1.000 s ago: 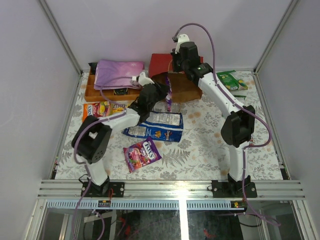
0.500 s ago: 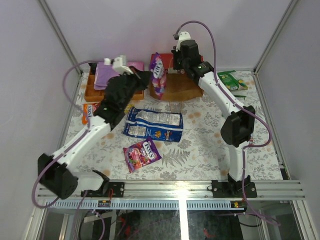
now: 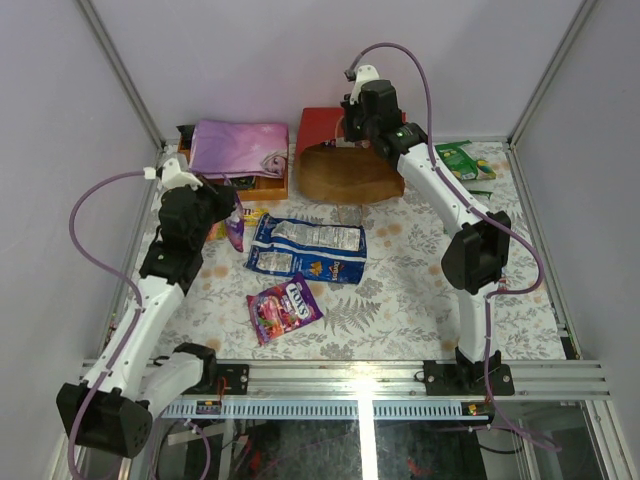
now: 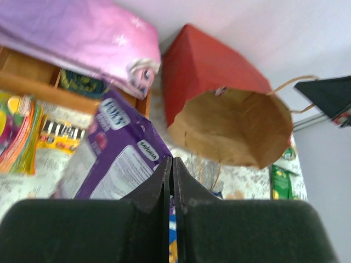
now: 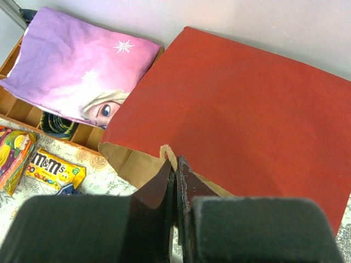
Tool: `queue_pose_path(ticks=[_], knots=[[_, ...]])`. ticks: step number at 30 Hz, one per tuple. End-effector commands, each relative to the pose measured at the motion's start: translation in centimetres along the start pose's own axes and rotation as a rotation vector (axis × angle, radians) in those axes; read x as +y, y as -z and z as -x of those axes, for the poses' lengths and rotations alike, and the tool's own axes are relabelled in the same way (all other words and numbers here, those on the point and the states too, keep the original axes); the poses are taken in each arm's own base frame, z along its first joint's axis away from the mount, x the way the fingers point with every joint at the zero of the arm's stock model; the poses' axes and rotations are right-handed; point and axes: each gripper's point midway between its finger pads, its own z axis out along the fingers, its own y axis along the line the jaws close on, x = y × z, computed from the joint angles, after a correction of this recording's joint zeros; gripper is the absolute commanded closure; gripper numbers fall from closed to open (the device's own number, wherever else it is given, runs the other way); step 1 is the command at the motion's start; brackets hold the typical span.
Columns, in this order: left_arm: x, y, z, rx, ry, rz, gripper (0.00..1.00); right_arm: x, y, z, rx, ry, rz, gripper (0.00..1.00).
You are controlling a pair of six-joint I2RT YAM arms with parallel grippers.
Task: Take the snacks out of the paper bag
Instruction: Place the snack at the center of the board.
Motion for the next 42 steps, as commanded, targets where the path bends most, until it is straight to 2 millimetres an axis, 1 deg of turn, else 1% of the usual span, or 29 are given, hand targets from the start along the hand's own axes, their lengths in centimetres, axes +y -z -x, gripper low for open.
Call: queue_pose_path(ticks=[1,4,6,8,10,15,17,19,20,21,23,26,28,30,33,34,35,36,37,38,40,42], knots=[[1.2,1.9,-2.2,0.082,0.039,0.013,1.0,0.7,1.1,2.5,-0.064,-0.008,0.04,1.0],[2.6,3.2,-4.0,0.125,0.053,0.044,1.0,0.8,1.1,2.0,-0.051,-0.003,0.045,1.0],[3.3,4.1,-4.5,0.13,0.055,0.062,1.0,0.9,1.1,1.8,-0.043,-0.003,0.057,1.0],[4.5,4.9,-4.8,0.13,0.05,0.11,1.0,1.1,1.0,1.6,-0.037,-0.001,0.062,1.0],[6.4,5.8,-5.8,0.14,0.048,0.184,1.0,1.1,1.0,1.4,-0.029,0.002,0.065,1.0],[12.7,7.6,-10.3,0.209,0.09,0.413,1.0,1.1,0.6,1.0,-0.019,0.009,0.067,1.0],[14.6,8.2,-11.1,0.197,0.145,0.51,1.0,1.1,0.5,0.8,-0.014,0.01,0.069,1.0],[16.5,8.8,-11.5,0.185,0.184,0.621,1.0,1.1,0.5,0.7,-0.011,0.011,0.071,1.0],[16.9,8.8,-11.7,0.194,0.195,0.637,1.0,1.2,0.4,0.5,-0.008,0.01,0.072,1.0],[16.9,8.7,-11.9,0.209,0.202,0.635,1.0,1.1,0.5,0.6,-0.01,0.01,0.073,1.0],[16.3,8.2,-11.5,0.21,0.211,0.609,1.0,1.2,0.5,0.7,-0.01,0.012,0.074,1.0],[14.4,7.6,-9.6,0.179,0.212,0.541,1.0,1.1,0.6,0.8,-0.012,0.015,0.071,1.0],[12.5,7.0,-8.3,0.174,0.202,0.459,1.0,1.1,0.7,0.8,-0.013,0.015,0.072,1.0],[10.1,6.4,-7.6,0.2,0.201,0.361,1.0,1.2,0.7,0.9,-0.015,0.013,0.074,1.0],[6.4,5.8,-7.5,0.26,0.227,0.187,1.0,1.2,0.7,0.9,-0.014,0.008,0.077,1.0],[5.4,5.8,-7.4,0.267,0.238,0.14,1.0,1.2,0.7,0.9,-0.014,0.006,0.078,1.0],[5.1,6.0,-7.3,0.263,0.249,0.126,1.0,1.3,0.7,0.9,-0.014,0.005,0.079,1.0],[5.5,6.2,-7.4,0.258,0.258,0.144,1.0,1.3,0.7,0.8,-0.013,0.004,0.082,1.0],[6.4,6.4,-7.6,0.251,0.256,0.188,1.0,1.4,0.7,0.8,-0.012,0.003,0.085,1.0],[7.8,6.7,-7.9,0.239,0.255,0.256,1.0,1.4,0.7,0.6,-0.009,0.003,0.084,1.0],[11.7,7.6,-9.2,0.226,0.275,0.441,1.0,1.3,0.6,0.3,-0.003,0.002,0.084,1.0],[15.9,8.6,-10.7,0.191,0.324,0.637,1.0,1.4,0.4,0.1,0.001,0.003,0.087,1.0]])
